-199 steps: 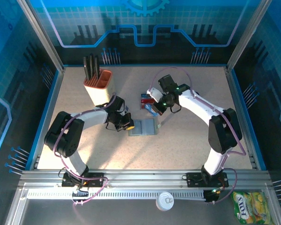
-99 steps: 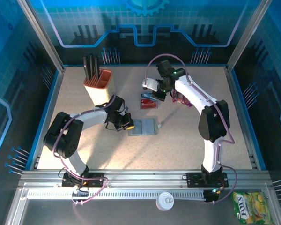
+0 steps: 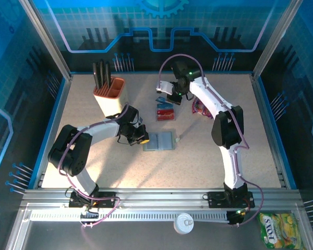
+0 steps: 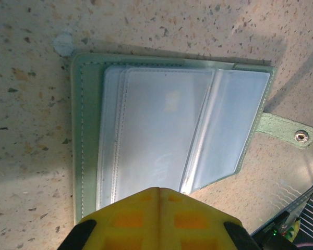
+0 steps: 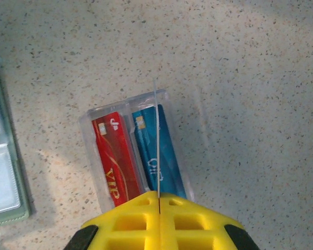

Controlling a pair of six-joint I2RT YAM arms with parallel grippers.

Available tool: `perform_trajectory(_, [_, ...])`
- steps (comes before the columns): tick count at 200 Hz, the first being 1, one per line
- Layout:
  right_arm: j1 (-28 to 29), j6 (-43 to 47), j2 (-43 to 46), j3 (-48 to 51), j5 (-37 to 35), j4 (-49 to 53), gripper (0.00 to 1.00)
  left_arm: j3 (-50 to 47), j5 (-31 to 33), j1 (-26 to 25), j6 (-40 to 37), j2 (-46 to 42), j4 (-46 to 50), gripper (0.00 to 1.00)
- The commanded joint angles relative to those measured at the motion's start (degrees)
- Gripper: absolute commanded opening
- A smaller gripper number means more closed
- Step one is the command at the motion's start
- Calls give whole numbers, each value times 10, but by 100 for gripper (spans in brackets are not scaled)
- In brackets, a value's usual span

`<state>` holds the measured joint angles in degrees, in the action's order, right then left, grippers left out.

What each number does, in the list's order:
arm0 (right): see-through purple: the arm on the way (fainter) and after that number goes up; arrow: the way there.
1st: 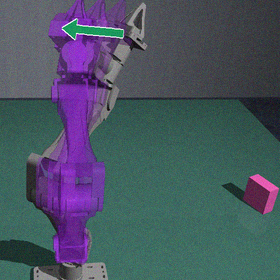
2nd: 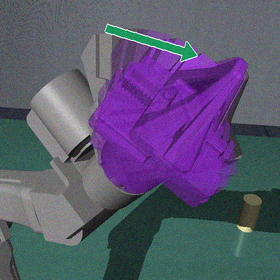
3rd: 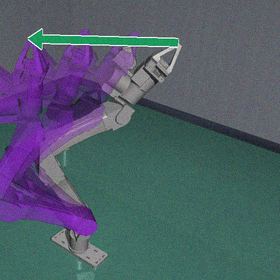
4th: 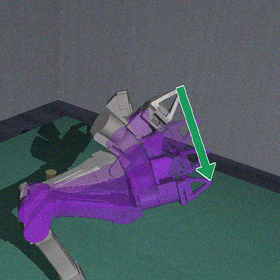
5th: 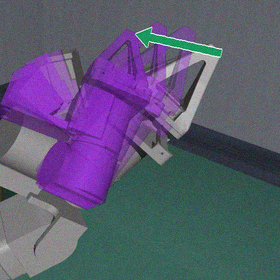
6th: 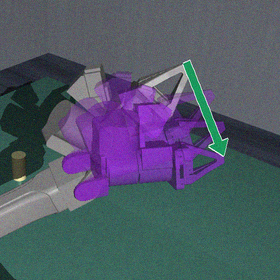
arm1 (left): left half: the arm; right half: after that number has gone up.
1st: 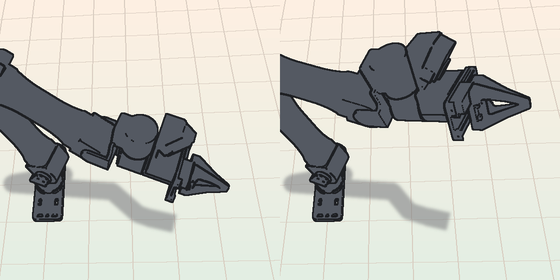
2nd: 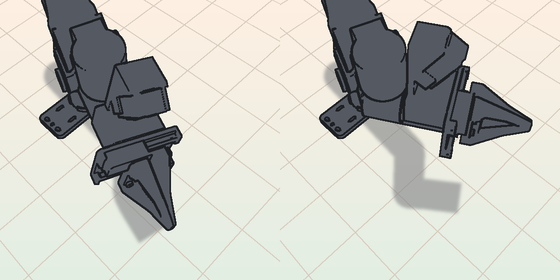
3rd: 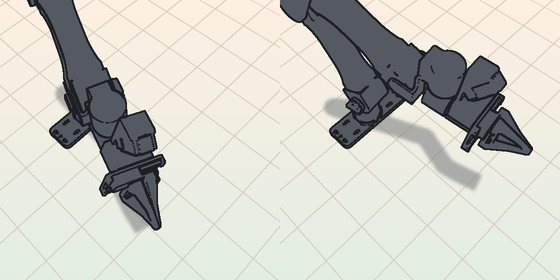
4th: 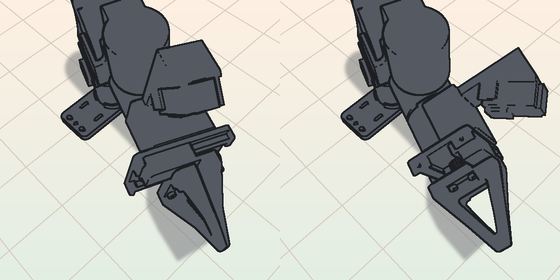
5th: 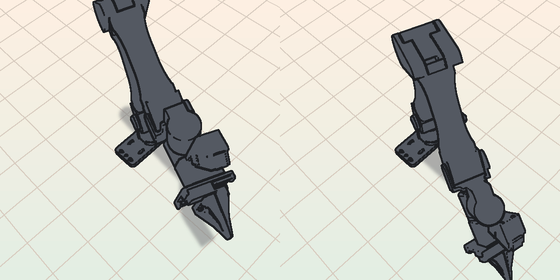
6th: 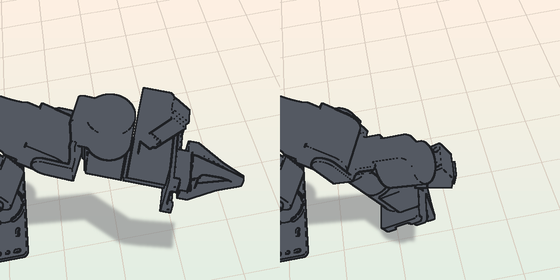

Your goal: Take the credit cards out of the card holder

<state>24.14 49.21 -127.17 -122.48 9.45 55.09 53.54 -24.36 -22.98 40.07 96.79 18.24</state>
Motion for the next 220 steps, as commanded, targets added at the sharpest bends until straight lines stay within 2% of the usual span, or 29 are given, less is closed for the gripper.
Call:
perform_trajectory(1, [-10,15,-26,-32,17,28,0,15,5,4,-10,-13,23,0])
perform_trajectory(76, [-17,43,-75,-69,-17,53,0,9,4,9,-8,-13,23,0])
perform_trajectory(177, [-23,46,-64,-43,-50,52,0,9,4,10,-6,-13,25,0])
perform_trajectory(188, [-22,44,-64,-43,-48,48,4,9,4,9,-6,-14,25,0])
perform_trajectory(201, [-22,41,-47,-43,-52,40,14,8,5,10,-5,-15,24,0])
perform_trajectory(220, [-20,37,-41,-41,-61,28,20,7,6,9,-5,-17,24,0])
